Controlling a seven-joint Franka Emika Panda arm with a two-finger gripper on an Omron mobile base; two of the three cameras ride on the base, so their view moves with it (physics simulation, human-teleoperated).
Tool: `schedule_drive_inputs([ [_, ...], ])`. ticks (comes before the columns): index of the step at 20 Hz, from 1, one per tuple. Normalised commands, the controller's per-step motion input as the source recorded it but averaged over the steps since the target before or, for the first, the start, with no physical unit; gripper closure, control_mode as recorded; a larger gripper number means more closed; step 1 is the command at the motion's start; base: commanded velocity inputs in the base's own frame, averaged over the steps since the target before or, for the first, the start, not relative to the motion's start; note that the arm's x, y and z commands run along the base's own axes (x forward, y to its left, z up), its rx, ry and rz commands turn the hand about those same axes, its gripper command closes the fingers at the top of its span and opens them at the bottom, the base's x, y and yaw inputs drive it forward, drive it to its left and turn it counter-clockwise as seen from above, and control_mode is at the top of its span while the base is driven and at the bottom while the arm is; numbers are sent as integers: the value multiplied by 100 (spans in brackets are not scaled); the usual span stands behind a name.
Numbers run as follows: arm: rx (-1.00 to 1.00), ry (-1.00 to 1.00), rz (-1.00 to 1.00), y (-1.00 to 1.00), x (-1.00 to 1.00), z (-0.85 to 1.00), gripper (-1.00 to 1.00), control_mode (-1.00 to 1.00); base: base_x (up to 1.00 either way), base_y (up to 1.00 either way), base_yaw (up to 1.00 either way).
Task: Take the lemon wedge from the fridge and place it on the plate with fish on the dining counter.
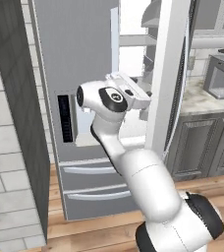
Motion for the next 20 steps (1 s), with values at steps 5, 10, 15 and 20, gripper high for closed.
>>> schedule_drive_inputs([
  [5, 14, 11, -1, -23, 42, 5, -100, -100, 0, 0, 0],
  [10, 15, 4, 0, -52, 22, 0, -100, -100, 0, 0, 0],
  [15, 3, 0, 0, -36, 16, 0, -100, -100, 0, 0, 0],
  [20, 0, 0, -2, -8, 47, 0, -100, -100, 0, 0, 0],
])
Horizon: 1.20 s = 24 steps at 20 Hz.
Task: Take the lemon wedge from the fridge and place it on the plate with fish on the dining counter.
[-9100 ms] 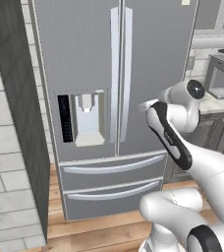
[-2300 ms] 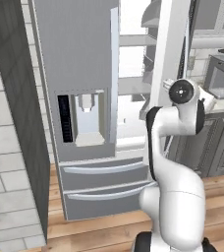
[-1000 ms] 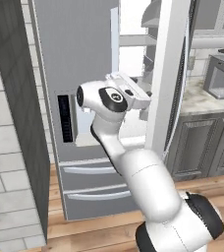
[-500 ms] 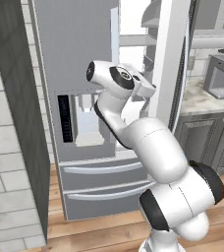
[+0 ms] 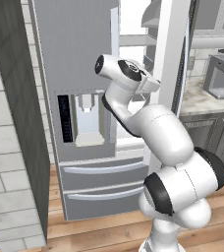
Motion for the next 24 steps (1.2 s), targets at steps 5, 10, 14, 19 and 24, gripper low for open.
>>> schedule_drive_inputs([
  [5, 0, 0, -8, 0, 60, 0, -100, -100, 0, 0, 0],
  [10, 0, 1, -7, 0, 52, 0, -100, -100, 0, 0, 0],
  [14, 0, 0, -3, 0, 42, 0, -100, -100, 0, 0, 0],
  [19, 0, 0, -1, -5, 40, 0, -100, -100, 0, 0, 0],
  [24, 0, 0, 0, -27, 9, 0, -100, -100, 0, 0, 0],
])
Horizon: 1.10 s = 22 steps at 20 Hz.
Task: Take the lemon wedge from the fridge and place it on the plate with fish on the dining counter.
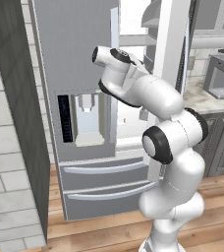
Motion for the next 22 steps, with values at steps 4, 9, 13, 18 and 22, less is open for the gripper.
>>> schedule_drive_inputs([
  [4, 0, 0, 0, -25, 0, 0, -100, -100, 0, 0, 0],
  [9, 0, 0, 0, -13, 0, 0, -100, -100, 0, 0, 0],
  [13, 0, 0, 0, -13, 3, 0, -100, -100, 0, 0, 0],
  [18, 0, 0, 0, -17, 10, -1, -100, -100, 0, 0, 0],
  [22, 0, 0, 0, -11, 11, -3, -100, -100, 0, 0, 0],
])
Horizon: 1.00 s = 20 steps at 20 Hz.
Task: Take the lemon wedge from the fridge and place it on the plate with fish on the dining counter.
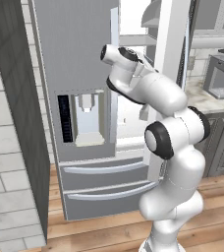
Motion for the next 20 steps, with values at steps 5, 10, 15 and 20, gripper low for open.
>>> schedule_drive_inputs([
  [5, 0, 0, 0, -14, 3, -1, -100, -100, 0, 0, 0],
  [10, 0, 1, 0, -19, 0, 0, -100, -100, 0, 0, 0],
  [15, 0, 11, 0, -18, 0, -4, -100, -100, 0, 0, 0],
  [20, 2, 23, -5, -36, -44, -6, -100, -100, 0, 0, 0],
])
